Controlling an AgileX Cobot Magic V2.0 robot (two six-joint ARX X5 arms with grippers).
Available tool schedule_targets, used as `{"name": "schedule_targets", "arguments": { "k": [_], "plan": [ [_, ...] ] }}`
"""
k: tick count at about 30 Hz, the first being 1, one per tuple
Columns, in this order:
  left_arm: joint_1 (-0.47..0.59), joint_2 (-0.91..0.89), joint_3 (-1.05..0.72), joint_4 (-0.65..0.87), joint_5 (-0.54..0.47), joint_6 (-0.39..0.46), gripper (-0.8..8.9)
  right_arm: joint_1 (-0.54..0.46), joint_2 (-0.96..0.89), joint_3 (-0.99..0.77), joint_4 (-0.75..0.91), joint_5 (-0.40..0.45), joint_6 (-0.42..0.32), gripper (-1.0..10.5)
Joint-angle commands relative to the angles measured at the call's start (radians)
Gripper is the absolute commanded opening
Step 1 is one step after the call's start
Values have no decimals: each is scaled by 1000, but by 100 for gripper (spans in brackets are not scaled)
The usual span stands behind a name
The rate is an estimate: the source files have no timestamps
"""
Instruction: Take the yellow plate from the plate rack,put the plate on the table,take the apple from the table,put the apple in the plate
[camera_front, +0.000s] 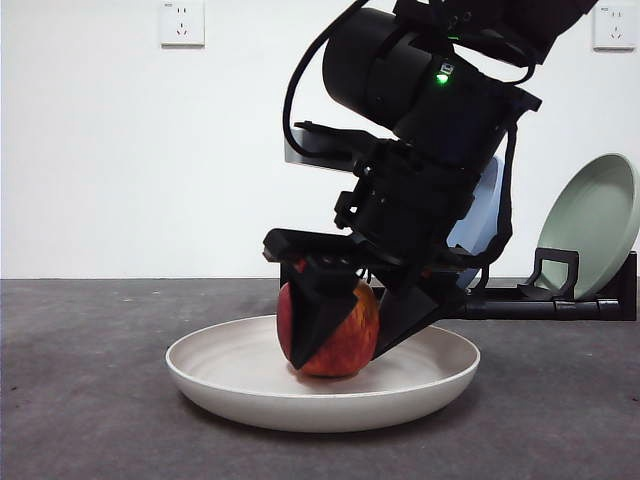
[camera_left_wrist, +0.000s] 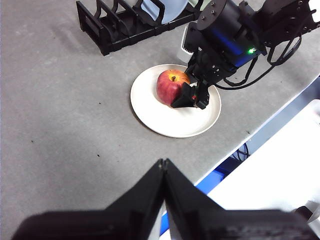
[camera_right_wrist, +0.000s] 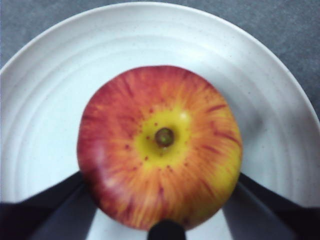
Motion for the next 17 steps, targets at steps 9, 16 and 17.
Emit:
{"name": "schedule_targets", "arguments": {
  "k": [9,16,17],
  "plan": [
    [0,-1,-5,8,4,24,-8,2,-164,38,-146,-3,31,567],
    [0,-1,-5,8,4,31,-8,7,-358,104,-470,-27,55,520],
    [0,-1,-5,8,4,31,-8,7,-391,114,-522,-45,55,466]
  ]
}}
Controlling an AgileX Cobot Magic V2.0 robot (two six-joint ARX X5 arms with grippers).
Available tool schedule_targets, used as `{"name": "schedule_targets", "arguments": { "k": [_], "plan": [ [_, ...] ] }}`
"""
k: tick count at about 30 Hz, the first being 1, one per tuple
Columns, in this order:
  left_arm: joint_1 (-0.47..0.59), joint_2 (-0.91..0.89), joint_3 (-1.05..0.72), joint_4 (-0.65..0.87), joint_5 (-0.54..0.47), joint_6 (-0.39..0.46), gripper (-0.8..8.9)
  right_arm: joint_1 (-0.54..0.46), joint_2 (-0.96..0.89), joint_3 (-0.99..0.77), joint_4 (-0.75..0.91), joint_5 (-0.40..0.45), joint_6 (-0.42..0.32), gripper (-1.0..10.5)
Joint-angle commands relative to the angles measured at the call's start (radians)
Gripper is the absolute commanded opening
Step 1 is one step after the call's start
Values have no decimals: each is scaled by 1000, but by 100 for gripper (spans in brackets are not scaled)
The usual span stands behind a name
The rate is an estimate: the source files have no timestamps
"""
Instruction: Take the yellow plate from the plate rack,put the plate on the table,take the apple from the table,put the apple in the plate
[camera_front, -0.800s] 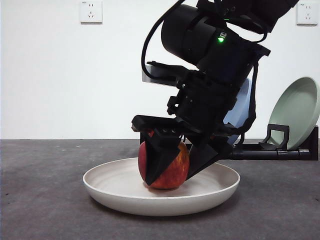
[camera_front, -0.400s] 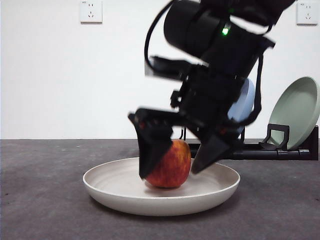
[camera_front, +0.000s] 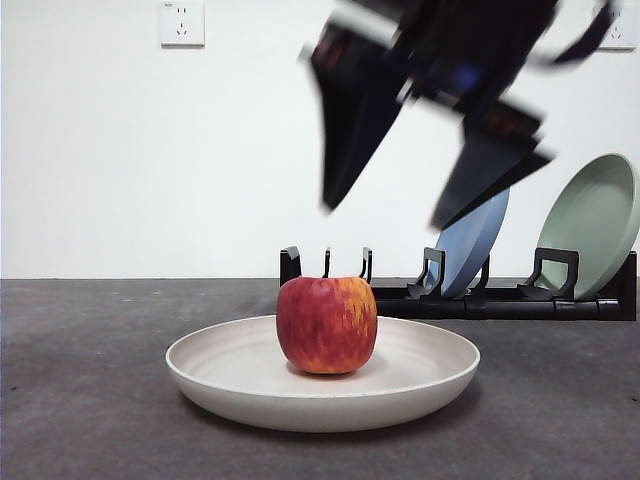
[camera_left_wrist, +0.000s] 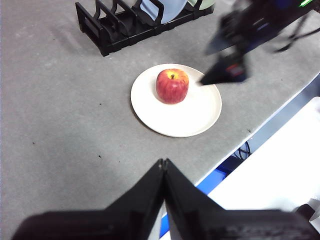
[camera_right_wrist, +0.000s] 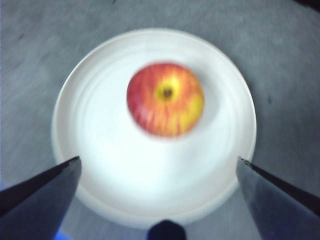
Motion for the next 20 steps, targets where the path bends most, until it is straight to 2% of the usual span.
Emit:
{"name": "schedule_targets", "arguments": {
  "k": [1,6,9,10,15,20],
  "plan": [
    [0,-1,-5,8,5,13,-8,5,-81,23,-131,-47,19,410],
    [0,-1,-5,8,5,13,-8,5,-241,29,-297,-135,24,175],
    [0,0,-5,8,5,14,-8,5,-328,29,-386,-156,23,6],
    [0,0,-5,8,5,13,-8,5,-355,29,-417,-155,23,-18],
    [0,0,-5,8,4,14,-7,5,-451,29,-542,-154,23,-12],
    [0,0,-5,8,4,13,-4,5,-481,29,-575,-150,49,3]
  ]
}}
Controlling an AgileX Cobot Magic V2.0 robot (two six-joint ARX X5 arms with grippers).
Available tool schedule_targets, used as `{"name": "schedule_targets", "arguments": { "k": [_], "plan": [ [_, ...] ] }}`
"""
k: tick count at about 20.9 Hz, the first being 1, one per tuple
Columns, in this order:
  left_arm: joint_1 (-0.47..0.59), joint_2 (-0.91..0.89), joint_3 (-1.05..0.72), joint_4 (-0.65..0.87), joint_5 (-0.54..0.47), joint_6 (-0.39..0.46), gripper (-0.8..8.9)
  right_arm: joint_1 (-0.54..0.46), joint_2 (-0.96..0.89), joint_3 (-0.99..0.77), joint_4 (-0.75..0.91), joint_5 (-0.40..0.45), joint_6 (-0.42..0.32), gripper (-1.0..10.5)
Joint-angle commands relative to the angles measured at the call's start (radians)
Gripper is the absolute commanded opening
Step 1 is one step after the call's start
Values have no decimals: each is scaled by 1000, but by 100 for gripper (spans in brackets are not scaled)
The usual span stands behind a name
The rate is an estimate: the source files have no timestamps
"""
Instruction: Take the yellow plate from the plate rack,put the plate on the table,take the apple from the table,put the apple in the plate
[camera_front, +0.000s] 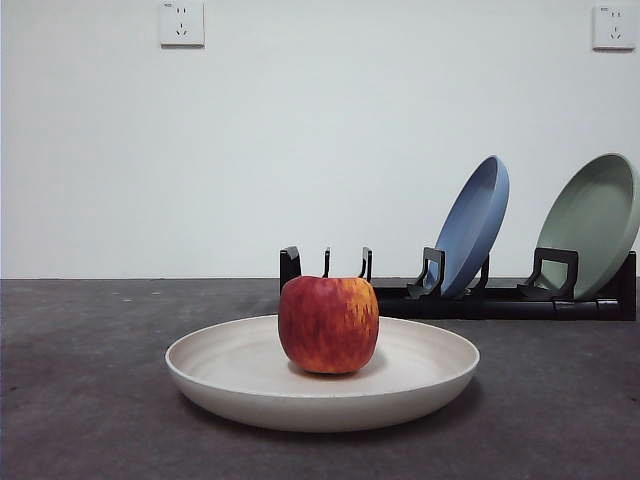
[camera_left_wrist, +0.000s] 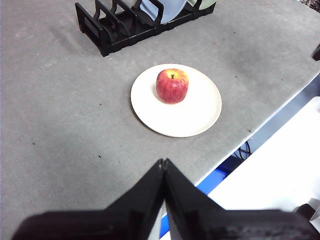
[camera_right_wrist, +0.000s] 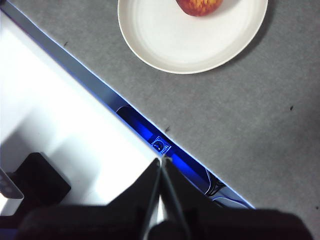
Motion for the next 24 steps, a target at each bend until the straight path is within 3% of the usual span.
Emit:
{"name": "schedule_targets", "arguments": {
  "k": [1,4,16,18,24],
  "plan": [
    [0,0,-5,8,4,13,-4,2,1,2,6,2,25,2],
    [0,0,-5,8,5,13,-4,2,7,2,8,26,24,2],
    [0,2,-4,10,0,26,-5,2,12,2,5,255,24,2],
    [0,5,2,18,-54,89,-4,2,12,2,5,286,24,2],
    [0,11,2,24,-93,87,-4,2,13,2,5,346,24,2]
  ]
}}
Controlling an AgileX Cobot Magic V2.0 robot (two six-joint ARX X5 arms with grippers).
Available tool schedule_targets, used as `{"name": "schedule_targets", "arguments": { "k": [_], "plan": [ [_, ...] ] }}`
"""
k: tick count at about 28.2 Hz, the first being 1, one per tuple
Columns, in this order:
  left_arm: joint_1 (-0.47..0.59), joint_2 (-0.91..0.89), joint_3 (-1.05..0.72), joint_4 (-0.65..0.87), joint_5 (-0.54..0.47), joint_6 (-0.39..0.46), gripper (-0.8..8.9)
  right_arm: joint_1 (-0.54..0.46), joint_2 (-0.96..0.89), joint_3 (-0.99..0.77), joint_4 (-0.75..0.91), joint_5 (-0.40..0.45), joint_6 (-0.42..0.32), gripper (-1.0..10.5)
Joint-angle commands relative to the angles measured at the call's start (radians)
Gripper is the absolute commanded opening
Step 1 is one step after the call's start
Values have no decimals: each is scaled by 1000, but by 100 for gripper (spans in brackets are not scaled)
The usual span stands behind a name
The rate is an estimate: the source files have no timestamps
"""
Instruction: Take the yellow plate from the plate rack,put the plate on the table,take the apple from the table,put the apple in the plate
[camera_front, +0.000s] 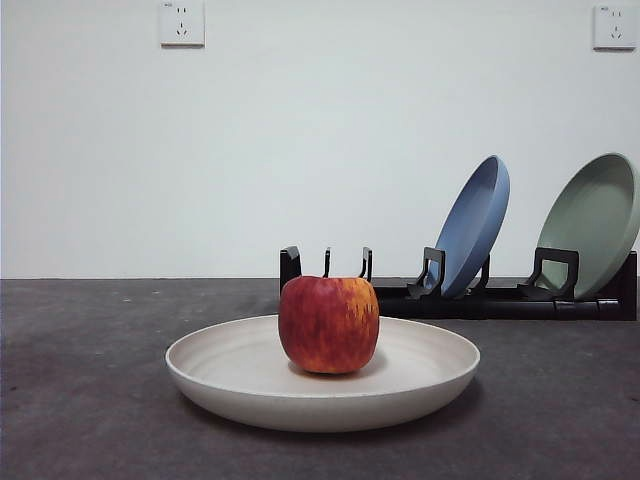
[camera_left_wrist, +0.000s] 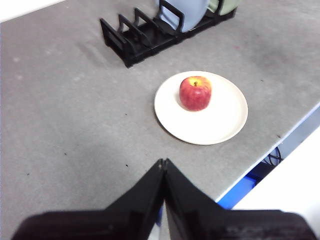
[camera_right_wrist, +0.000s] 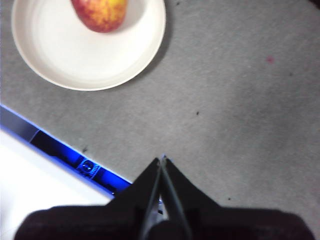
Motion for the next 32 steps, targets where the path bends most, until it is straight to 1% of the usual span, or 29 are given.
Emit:
{"name": "schedule_targets", "arguments": {
  "k": [1,3,4,5,7,8,9,10,12,14,16,17,18,19,21,22,26,29,32],
  "plan": [
    [0,4,0,12,-4,18,-4,2,1,2,5,18,10,2],
    [6,4,0,80,-13,21,-4,2,1,2,5,20,10,2],
    [14,3,0,134,-25,48,-4,2,1,2,5,20,10,2],
    [29,2,-5,217,-44,100,-4,2,1,2,5,20,10,2],
    [78,-5,-42,421,-34,244,-4,2,1,2,5,20,10,2],
    [110,-12,-73,525,-6,319,-4,2,1,2,5,20,10,2],
    [162,-24,-130,665,51,406,-4,2,1,2,5,20,10,2],
    [205,-35,-182,765,105,454,-4,2,1,2,5,20,10,2],
    [314,-68,-321,982,226,504,-4,2,1,2,5,20,10,2],
    [407,-95,-451,1136,311,507,-4,2,1,2,5,20,10,2],
    [513,-122,-599,1291,395,489,-4,2,1,2,5,20,10,2],
    [557,-131,-658,1345,426,473,-4,2,1,2,5,20,10,2],
    [612,-144,-732,1400,465,437,-4,2,1,2,5,20,10,2],
    [649,-155,-781,1421,485,402,-4,2,1,2,5,20,10,2],
    [715,-185,-868,1428,494,339,-4,2,1,2,5,20,10,2],
    [743,-203,-907,1426,489,323,-4,2,1,2,5,20,10,2],
    [829,-278,-1026,1425,470,307,-4,2,1,2,5,20,10,2],
    [880,-352,-1090,1410,457,271,-4,2,1,2,5,20,10,2],
    [917,-419,-1128,1350,457,247,-4,2,1,2,5,20,10,2]
  ]
}}
